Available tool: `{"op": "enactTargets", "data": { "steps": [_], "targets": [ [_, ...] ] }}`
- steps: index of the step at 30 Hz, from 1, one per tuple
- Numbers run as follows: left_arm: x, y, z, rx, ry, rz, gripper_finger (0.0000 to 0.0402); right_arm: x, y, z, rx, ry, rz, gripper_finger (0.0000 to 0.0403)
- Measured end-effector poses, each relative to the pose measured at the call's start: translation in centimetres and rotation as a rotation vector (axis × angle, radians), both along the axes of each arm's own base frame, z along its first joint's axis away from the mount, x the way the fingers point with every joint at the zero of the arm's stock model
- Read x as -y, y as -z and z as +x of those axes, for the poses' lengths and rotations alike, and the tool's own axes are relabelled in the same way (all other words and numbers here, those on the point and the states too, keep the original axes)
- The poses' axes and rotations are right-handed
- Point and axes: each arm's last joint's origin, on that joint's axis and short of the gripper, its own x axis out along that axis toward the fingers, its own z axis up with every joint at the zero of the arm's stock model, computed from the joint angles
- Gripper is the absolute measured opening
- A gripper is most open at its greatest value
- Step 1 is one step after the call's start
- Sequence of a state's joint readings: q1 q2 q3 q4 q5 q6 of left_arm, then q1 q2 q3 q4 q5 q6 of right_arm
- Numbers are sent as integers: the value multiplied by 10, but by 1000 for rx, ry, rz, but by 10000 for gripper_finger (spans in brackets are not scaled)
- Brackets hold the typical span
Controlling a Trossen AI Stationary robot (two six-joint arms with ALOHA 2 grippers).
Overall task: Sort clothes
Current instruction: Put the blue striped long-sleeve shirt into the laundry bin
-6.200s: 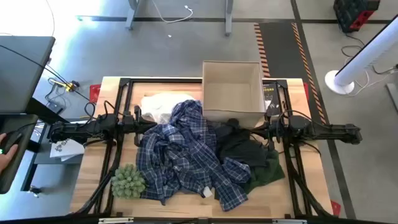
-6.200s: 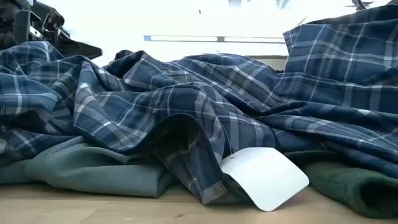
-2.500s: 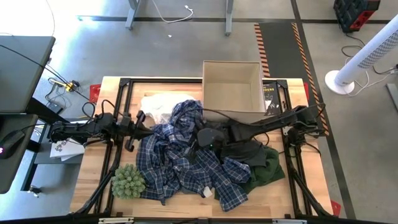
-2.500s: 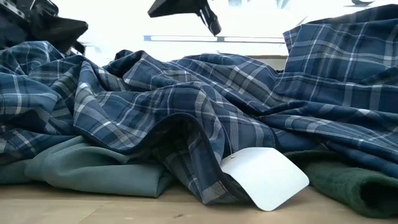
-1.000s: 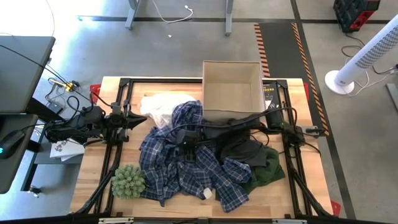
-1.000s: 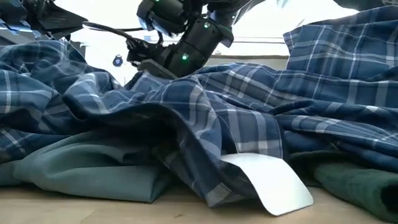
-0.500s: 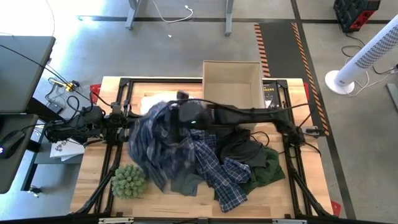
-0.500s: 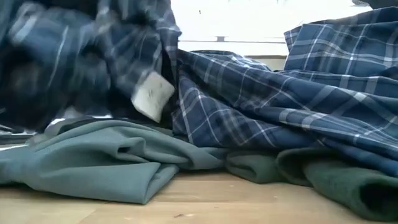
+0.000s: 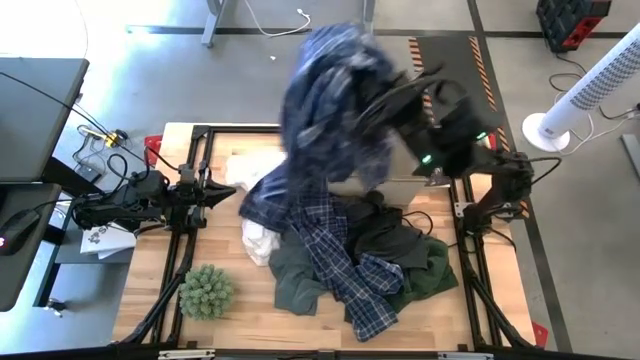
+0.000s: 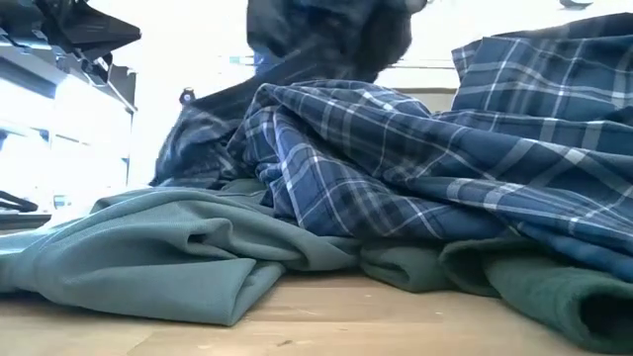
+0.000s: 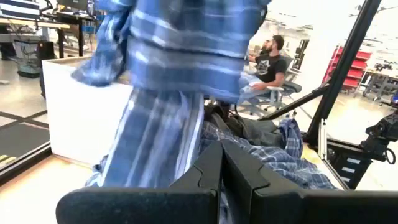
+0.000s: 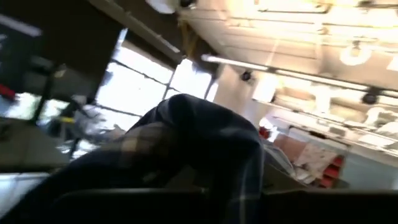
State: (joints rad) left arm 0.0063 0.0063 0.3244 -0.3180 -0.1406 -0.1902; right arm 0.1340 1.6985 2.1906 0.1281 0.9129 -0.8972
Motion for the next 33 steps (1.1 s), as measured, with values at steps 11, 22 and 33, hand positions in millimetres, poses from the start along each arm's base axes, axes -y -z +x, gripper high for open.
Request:
{"op": "enactTargets", "data": {
  "steps": [11, 22, 33],
  "targets": [
    [0, 0, 0, 0, 0, 0, 7, 49, -2, -33, -131, 324, 124, 14],
    [0, 0, 0, 3, 5, 1, 7, 140, 181, -32, -597, 519, 856, 14],
    [0, -2, 0, 13, 0, 27, 7, 184, 331, -20, -643, 150, 1247, 23]
  ]
}}
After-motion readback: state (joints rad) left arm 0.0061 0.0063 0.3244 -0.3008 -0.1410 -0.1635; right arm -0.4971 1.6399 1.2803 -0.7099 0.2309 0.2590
